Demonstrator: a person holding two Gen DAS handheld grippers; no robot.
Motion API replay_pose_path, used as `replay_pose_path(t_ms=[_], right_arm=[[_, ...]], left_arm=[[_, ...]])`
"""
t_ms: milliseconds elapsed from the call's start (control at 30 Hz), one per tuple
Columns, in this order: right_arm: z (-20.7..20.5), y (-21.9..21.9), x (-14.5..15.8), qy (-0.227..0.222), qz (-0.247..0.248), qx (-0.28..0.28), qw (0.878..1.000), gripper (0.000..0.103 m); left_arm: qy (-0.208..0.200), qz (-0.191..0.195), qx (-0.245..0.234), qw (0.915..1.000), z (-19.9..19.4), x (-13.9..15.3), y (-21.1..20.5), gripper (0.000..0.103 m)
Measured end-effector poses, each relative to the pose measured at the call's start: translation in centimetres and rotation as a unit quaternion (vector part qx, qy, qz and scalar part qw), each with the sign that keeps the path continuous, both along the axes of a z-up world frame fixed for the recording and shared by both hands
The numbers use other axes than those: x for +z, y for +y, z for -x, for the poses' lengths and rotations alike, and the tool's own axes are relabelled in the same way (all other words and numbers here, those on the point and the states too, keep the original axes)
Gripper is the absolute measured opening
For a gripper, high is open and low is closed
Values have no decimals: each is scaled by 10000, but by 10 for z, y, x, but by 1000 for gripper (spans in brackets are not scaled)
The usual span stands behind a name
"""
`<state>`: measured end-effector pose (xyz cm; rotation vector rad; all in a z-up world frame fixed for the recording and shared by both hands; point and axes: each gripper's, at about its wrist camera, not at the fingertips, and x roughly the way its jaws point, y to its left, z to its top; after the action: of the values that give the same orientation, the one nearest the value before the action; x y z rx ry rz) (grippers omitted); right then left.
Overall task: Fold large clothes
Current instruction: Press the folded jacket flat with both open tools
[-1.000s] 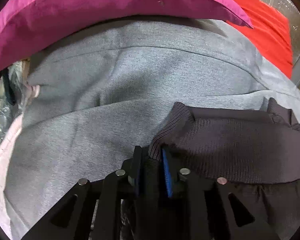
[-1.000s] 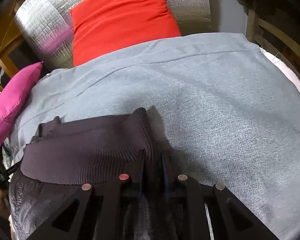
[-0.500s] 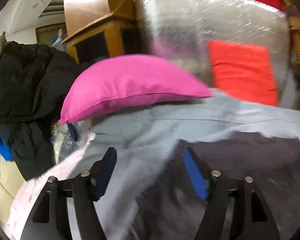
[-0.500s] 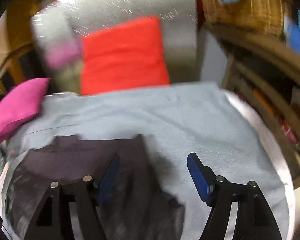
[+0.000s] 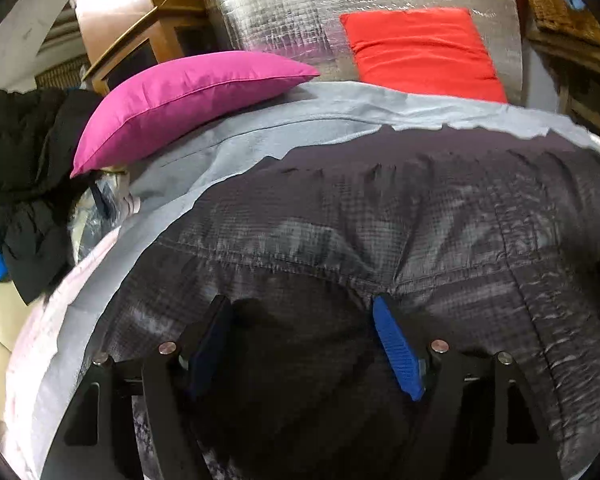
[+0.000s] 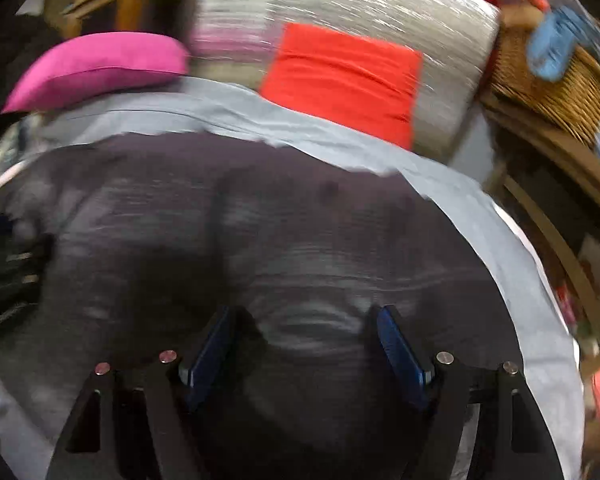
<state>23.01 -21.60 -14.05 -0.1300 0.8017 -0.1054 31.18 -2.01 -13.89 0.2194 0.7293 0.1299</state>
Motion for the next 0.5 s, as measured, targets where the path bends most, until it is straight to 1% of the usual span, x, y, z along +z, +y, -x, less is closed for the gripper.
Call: replay_pose_path(t_ms=[33,133,233,300,367,400,433,500], right_arm=[[-2,-4,-2,29,-81,-40,10000,78],[-7,-5,-8,58,-15,-54,10000,79],[-9,-9,-10,62,-161,-144,9997,80],[-13,-12,-6,198,-281,-185,9992,81],[-16,-22,10,337,-518,-221,9978,81],[-13,-28,22,259,-639,-313,9971,81],[-6,-34,35,61,-746,-345,9966,81],[16,-40,59,-321,-773,-367,9958,82]], left_arm=[[53,28,13,10000,-2,0,2,75],[199,84,41,9998,-4,-3,2,76],[239,20,56,9997,-6,-5,0,77],[262,84,78,9996,-4,0,-1,77],[308,312,9,9990,5,14,3,77],[237,404,40,9989,12,21,7,77],[58,499,105,9987,23,30,13,77],[-215,591,224,9978,43,43,21,77]])
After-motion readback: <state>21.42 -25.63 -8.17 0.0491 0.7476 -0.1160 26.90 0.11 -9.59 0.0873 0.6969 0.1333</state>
